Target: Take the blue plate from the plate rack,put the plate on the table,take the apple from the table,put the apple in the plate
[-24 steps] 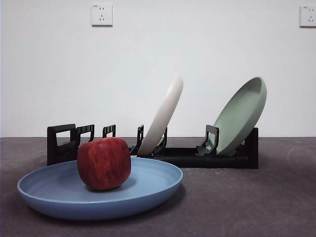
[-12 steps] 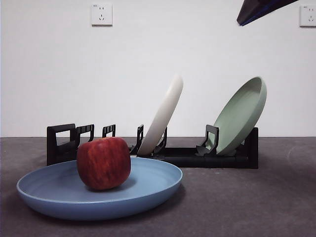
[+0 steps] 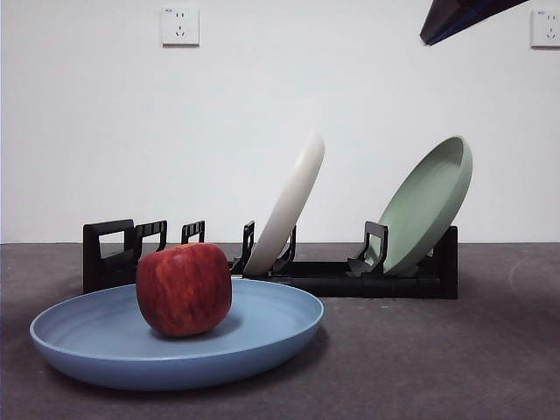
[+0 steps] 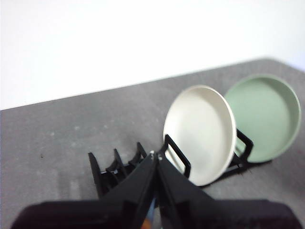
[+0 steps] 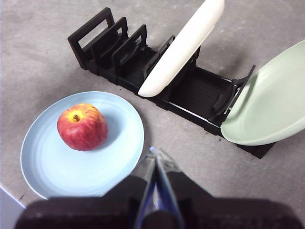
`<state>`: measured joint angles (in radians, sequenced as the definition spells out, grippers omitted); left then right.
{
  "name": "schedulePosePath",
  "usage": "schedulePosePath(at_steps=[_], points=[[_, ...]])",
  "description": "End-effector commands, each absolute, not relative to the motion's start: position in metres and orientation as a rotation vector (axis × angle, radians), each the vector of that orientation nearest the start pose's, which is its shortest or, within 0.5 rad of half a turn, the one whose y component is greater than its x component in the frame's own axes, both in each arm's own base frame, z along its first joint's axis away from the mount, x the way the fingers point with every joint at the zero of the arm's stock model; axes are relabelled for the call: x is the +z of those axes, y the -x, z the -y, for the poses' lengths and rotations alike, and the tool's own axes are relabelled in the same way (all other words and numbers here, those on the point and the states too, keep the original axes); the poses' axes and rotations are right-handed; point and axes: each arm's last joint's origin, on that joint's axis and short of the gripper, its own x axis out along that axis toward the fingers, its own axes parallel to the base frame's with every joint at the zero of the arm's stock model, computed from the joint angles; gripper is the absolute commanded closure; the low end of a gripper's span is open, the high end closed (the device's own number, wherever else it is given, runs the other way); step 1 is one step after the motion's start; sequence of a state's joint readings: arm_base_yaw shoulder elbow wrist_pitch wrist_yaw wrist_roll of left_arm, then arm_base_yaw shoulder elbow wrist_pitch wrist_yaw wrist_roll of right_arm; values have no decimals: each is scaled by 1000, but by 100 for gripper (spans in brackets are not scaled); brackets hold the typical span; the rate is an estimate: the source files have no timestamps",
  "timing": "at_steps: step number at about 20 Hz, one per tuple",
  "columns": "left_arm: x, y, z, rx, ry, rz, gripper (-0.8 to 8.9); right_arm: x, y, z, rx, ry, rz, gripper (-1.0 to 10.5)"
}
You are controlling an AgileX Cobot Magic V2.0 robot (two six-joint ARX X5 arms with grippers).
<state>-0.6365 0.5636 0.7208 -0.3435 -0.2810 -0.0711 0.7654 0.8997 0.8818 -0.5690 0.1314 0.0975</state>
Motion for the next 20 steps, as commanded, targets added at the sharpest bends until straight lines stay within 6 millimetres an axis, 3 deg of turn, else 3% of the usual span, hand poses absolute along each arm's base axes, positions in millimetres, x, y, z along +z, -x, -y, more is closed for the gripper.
schedulePosePath(at_steps=[1, 6, 11, 15, 20], points=[[294, -105, 48, -275, 20, -130, 815, 313, -134, -123, 584, 155, -561, 946], [221, -96, 19, -84, 54, -70, 815, 313, -134, -123, 584, 155, -561, 946], [173, -95, 8, 20, 54, -95, 815, 313, -134, -123, 584, 155, -561, 946], [153, -96, 8, -22, 66, -127, 814, 313, -134, -123, 584, 155, -561, 946], [146, -95, 9, -75, 56, -191, 814, 313, -134, -123, 584, 155, -561, 946]])
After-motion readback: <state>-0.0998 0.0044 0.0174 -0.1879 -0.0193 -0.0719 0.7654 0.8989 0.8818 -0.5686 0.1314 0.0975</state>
